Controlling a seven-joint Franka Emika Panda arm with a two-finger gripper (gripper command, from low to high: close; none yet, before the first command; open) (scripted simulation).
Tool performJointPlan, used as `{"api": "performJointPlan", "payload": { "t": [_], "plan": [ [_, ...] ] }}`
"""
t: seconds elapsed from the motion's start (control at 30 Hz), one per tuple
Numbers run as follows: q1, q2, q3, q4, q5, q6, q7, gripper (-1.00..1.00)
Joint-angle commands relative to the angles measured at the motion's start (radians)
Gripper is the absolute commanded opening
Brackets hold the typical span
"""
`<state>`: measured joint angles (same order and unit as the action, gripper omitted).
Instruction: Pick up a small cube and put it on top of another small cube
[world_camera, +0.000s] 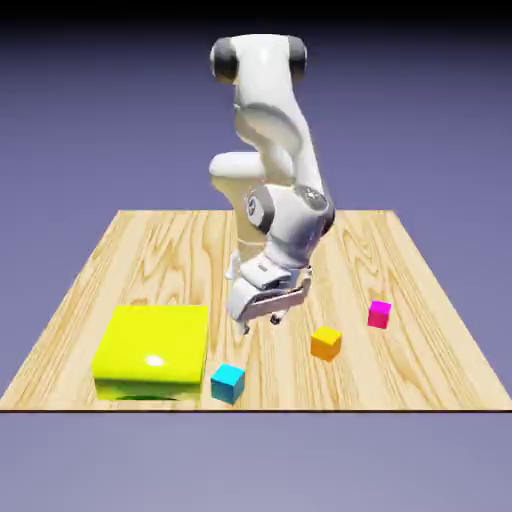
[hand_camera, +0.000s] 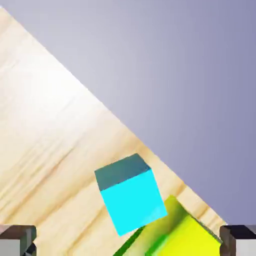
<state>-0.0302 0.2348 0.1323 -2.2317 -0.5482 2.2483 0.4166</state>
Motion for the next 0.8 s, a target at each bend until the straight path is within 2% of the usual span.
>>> {"api": "performJointPlan", "payload": {
  "t": [0.0, 0.27, 0.4, 0.43, 0.57, 0.77],
  "plan": [
    [-0.002, 0.036, 0.006, 0.026, -0.025, -0.036, -0.015, 0.0],
    [-0.016, 0.304, 0.05, 0.218, -0.207, -0.298, -0.123, 0.0],
    [-0.04, 0.397, 0.003, 0.193, -0.284, -0.183, -0.069, 0.0],
    [-0.04, 0.397, 0.003, 0.193, -0.284, -0.183, -0.069, -1.0],
    [-0.011, 0.301, 0.051, 0.217, -0.192, -0.303, -0.11, -1.0],
    [0.066, 0.248, 0.064, 0.199, 0.069, -0.384, 0.102, -1.0]
  ]
}}
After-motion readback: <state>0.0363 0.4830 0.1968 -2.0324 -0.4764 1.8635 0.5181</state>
